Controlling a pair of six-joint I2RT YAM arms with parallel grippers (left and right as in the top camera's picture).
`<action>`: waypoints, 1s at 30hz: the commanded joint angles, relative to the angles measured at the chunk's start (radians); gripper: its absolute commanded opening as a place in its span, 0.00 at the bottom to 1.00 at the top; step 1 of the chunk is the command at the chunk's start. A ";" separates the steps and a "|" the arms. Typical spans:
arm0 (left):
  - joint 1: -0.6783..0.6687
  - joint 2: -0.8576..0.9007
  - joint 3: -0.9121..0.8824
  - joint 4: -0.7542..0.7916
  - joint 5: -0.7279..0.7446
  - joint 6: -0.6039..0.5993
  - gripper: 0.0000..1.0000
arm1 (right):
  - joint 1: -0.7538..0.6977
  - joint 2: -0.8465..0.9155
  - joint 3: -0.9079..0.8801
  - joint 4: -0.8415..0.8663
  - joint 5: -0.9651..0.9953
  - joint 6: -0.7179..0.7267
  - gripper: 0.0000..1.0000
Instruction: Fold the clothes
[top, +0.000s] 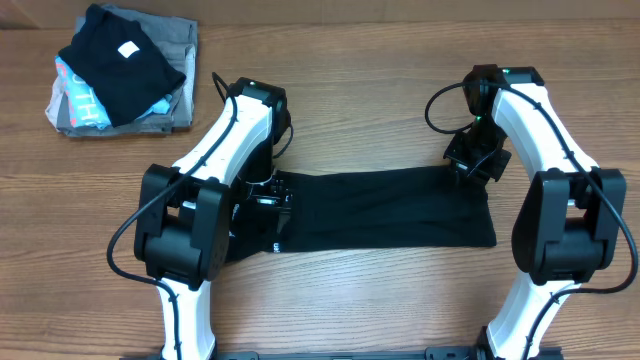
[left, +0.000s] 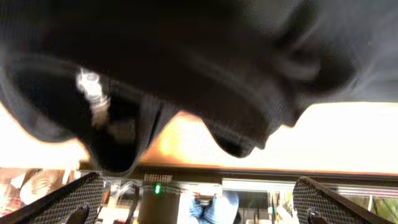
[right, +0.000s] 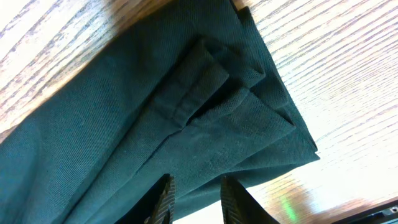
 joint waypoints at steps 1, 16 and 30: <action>0.004 -0.009 -0.004 0.041 0.067 0.056 1.00 | -0.003 -0.029 -0.003 0.013 -0.008 -0.006 0.30; -0.037 -0.009 -0.004 0.268 0.262 0.138 0.34 | -0.002 -0.029 -0.184 0.259 -0.088 -0.106 0.07; -0.038 -0.009 -0.028 0.272 0.192 0.122 0.38 | -0.084 -0.029 -0.215 0.168 0.090 0.023 0.07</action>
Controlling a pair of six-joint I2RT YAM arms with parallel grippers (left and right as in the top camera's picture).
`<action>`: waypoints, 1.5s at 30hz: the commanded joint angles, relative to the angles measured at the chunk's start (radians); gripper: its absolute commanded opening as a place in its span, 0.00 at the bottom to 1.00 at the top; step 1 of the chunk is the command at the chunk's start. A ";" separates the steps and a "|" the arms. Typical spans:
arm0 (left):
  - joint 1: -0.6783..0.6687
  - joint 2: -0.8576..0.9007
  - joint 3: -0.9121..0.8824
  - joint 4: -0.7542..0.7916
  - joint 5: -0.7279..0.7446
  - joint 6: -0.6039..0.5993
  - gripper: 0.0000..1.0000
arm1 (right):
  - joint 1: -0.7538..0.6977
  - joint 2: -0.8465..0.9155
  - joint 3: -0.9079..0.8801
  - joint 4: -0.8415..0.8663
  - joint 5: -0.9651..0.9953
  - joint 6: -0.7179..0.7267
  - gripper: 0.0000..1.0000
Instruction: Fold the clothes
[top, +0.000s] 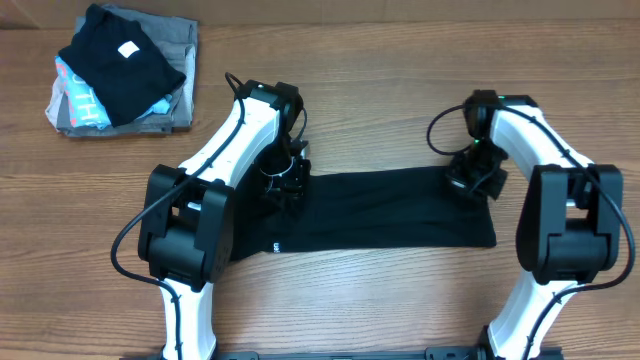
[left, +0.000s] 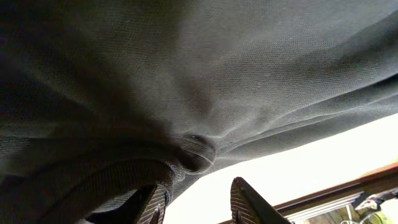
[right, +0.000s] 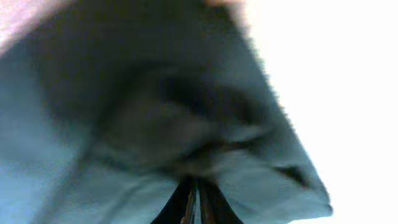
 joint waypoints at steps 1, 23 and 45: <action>-0.003 -0.009 -0.029 0.000 -0.043 -0.003 0.38 | -0.053 -0.029 -0.005 -0.023 0.068 0.068 0.06; 0.163 -0.017 -0.124 -0.098 -0.201 -0.079 0.09 | -0.183 -0.076 -0.004 -0.056 0.044 0.138 0.04; 0.124 -0.321 -0.023 -0.080 -0.202 -0.084 1.00 | -0.446 -0.199 -0.016 0.051 -0.488 -0.272 1.00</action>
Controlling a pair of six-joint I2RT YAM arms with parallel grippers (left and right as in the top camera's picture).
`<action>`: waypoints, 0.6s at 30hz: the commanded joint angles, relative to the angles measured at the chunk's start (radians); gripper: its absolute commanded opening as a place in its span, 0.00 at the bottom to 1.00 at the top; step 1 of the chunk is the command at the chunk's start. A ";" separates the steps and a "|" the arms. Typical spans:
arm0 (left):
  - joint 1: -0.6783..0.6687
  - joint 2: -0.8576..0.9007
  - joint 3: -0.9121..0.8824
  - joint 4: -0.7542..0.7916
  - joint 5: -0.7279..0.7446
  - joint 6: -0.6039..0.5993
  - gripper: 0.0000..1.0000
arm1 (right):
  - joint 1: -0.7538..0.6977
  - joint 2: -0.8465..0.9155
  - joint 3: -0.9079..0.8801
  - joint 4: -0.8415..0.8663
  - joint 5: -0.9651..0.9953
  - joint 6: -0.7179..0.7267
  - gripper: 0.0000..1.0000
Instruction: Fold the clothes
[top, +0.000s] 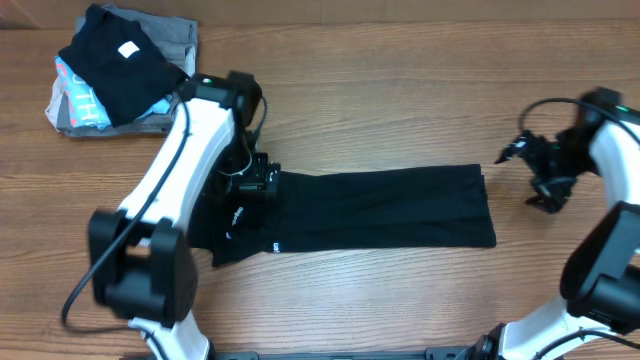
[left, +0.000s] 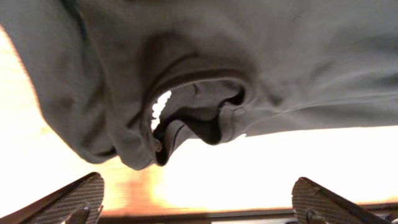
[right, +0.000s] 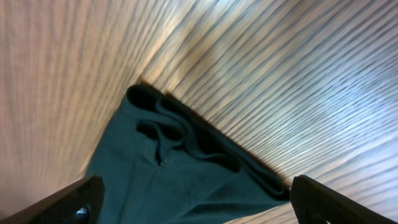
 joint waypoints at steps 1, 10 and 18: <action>0.000 -0.068 0.023 0.030 -0.003 0.005 1.00 | -0.050 -0.010 -0.020 -0.005 -0.146 -0.188 1.00; 0.000 -0.055 -0.018 0.035 -0.003 0.006 1.00 | -0.069 -0.010 -0.214 0.174 -0.268 -0.229 1.00; 0.000 -0.055 -0.037 0.042 -0.003 0.006 1.00 | -0.067 -0.010 -0.362 0.323 -0.300 -0.230 1.00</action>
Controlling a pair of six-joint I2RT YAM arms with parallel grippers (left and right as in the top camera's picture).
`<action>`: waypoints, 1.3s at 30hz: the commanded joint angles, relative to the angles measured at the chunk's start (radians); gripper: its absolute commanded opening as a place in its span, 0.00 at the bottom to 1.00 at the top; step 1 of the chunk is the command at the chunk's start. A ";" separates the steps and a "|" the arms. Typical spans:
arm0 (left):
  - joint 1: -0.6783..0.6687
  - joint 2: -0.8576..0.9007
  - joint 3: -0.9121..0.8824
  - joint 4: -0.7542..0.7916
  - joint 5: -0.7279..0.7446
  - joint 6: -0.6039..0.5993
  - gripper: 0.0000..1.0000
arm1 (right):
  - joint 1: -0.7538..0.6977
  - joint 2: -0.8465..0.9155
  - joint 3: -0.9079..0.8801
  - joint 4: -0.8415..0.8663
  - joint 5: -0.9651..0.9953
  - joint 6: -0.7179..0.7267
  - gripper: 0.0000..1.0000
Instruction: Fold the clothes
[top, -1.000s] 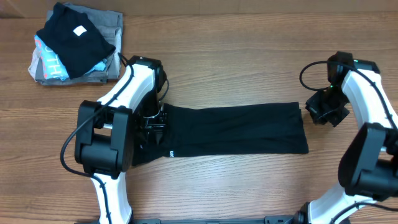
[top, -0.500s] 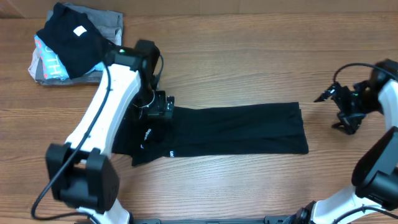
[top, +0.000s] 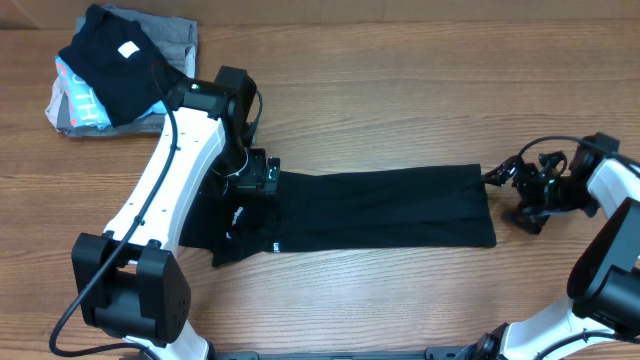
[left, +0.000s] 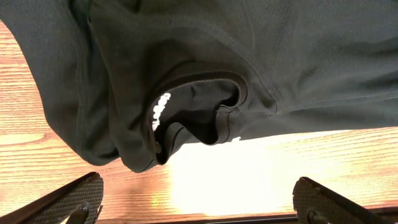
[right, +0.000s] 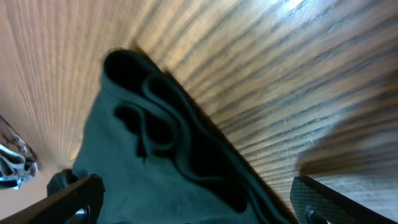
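A black garment (top: 380, 208) lies folded into a long strip across the table, its collar end with a white label (top: 238, 212) at the left. My left gripper (top: 262, 176) hovers open over that collar end; the neckline (left: 205, 112) fills the left wrist view. My right gripper (top: 512, 186) stands open just off the strip's right end, low by the table. In the right wrist view the layered hem (right: 155, 143) lies between the spread fingers, untouched.
A pile of folded clothes (top: 122, 68) sits at the far left corner, a black piece with a white tag on top. Bare wood table (top: 400, 110) lies behind and in front of the strip.
My right gripper has dropped lower and drawn a little nearer the strip's right end. The left gripper stays open over the collar end. The garment has not shifted.
Both grippers were down on the strip's ends, the left open, the right nearly shut. Then both were pinched on the cloth. Later both were open, the right one well off the right end, the collar end spread wider at the left. Now the right gripper sits lower.
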 joint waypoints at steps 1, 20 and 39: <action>0.000 0.008 -0.007 0.004 -0.004 0.006 1.00 | 0.006 -0.010 -0.063 0.046 -0.032 -0.013 1.00; 0.000 0.008 -0.007 0.019 -0.003 0.005 1.00 | 0.168 -0.010 -0.199 0.188 0.065 0.079 0.04; 0.000 0.008 -0.007 0.029 -0.004 0.005 1.00 | 0.137 -0.232 0.083 -0.156 0.409 0.239 0.04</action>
